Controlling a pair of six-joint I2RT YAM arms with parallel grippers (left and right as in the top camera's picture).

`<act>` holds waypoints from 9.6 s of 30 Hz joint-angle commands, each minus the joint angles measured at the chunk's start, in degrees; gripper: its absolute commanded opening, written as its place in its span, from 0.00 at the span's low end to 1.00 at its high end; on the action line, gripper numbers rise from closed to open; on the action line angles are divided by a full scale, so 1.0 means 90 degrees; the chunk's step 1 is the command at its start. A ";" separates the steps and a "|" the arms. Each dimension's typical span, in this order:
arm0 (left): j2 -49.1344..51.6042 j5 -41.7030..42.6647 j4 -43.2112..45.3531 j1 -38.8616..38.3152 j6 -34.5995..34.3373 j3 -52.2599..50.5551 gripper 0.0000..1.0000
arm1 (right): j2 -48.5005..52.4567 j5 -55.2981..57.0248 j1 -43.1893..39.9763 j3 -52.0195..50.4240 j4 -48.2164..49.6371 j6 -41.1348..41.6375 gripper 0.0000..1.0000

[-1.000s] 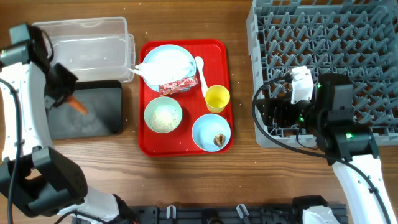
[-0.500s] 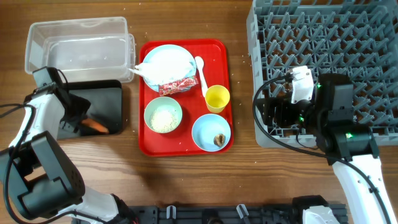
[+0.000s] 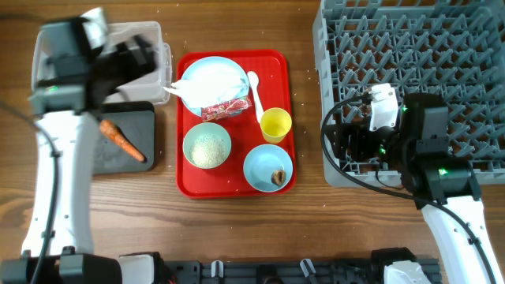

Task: Sort waste into correct bins and load items into the dishwasher rack
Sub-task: 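Reach the left gripper to the white tissue on the blue plate, then carry the tissue with the left gripper into the clear plastic bin, then grasp the green rice bowl rim with the left gripper and lift, then tip the green bowl over the black tray to pour out rice, then set the empty green bowl back on the red tray with left gripper, then grasp the blue bowl with the food scrap using the left gripper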

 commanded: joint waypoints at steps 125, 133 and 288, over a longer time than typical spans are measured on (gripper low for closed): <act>0.1919 -0.1105 -0.1581 -0.3189 -0.1727 -0.0930 0.04 | 0.0015 0.0041 0.0029 0.0136 -0.0418 0.0087 1.00; 0.1003 -0.0517 -0.2497 -0.2679 -0.1253 -0.0398 0.04 | 0.0015 0.0044 0.0029 0.0136 -0.0413 0.0085 1.00; 0.2035 -0.0614 -0.2317 -0.5780 0.0503 -0.0784 0.57 | 0.0668 0.0452 -0.0085 0.0136 -0.0311 0.0542 0.99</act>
